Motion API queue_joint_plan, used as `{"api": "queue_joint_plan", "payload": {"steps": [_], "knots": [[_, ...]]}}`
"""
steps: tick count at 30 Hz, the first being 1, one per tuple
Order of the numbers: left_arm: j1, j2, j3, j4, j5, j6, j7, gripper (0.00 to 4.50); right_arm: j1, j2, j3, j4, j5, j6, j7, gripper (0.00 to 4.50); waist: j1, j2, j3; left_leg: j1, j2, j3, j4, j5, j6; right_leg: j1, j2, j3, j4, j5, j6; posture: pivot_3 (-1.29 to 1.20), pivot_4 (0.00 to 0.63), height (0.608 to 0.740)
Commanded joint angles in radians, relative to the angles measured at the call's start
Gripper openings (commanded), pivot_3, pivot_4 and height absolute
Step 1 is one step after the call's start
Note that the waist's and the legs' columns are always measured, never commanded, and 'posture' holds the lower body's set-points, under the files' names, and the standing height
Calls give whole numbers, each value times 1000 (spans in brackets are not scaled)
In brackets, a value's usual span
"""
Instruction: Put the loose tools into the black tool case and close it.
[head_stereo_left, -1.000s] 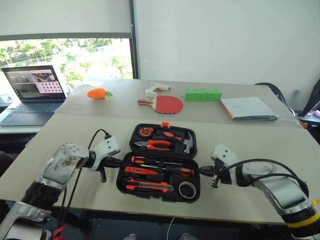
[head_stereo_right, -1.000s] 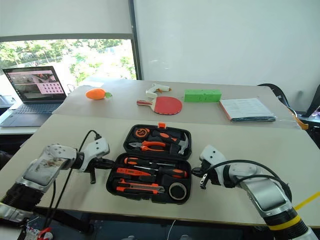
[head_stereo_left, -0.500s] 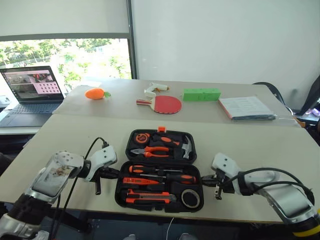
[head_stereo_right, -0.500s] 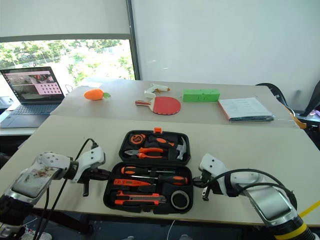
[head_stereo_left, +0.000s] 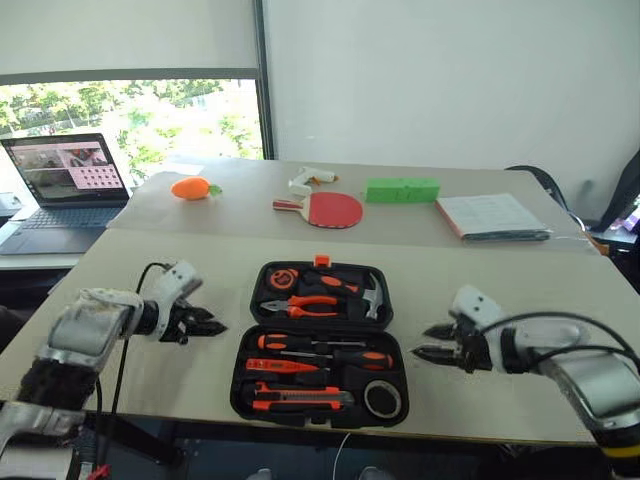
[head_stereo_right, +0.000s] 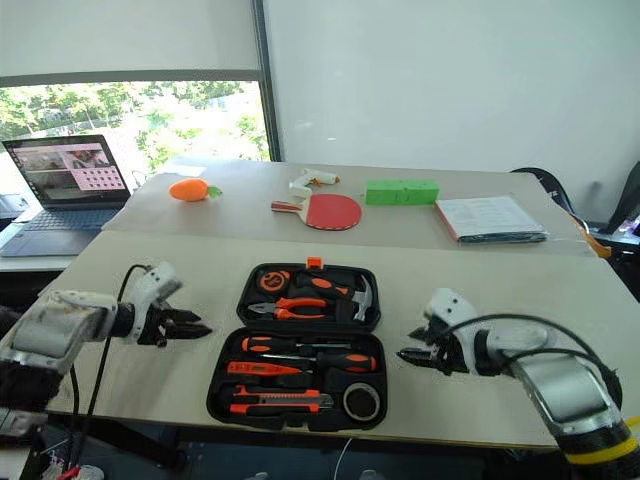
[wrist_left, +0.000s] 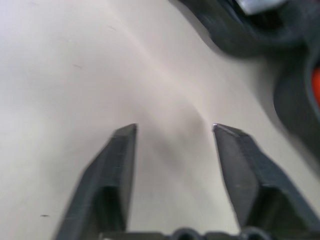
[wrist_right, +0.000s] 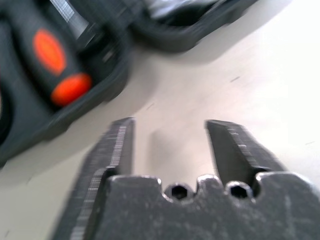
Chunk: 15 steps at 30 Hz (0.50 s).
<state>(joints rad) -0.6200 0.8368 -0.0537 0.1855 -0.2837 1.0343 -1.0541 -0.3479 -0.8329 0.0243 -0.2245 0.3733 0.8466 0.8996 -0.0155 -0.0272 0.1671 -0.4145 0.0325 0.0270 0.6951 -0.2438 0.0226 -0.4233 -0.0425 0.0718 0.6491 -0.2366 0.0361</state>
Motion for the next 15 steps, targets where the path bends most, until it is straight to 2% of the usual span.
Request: {"api": "queue_joint_plan", "payload": {"steps": [1,5,10,15], "knots": [[-100,-45,34,34,-50,176,61,2816,-109,46,-39,75,47,128,-49,3007,0,0,0,0,0,0,0,0,0,0,0,0,0,0,0,0,150,738],[-172,-124,53,46,-75,296,148,2816,-230,132,-67,172,93,267,-114,3007,0,0,0,-2,0,-1,-1,0,0,-2,0,0,0,0,0,0,150,738],[-213,-181,63,72,-82,319,218,2816,-300,191,-68,220,112,340,-151,3007,3,0,0,-3,-1,-1,-2,0,0,-2,-1,0,0,0,0,0,150,738],[-245,-178,56,82,-95,328,235,2816,-308,223,-65,212,125,386,-181,3007,1,0,0,-3,-1,-1,-2,0,0,-2,-1,0,0,1,0,0,150,738]]}}
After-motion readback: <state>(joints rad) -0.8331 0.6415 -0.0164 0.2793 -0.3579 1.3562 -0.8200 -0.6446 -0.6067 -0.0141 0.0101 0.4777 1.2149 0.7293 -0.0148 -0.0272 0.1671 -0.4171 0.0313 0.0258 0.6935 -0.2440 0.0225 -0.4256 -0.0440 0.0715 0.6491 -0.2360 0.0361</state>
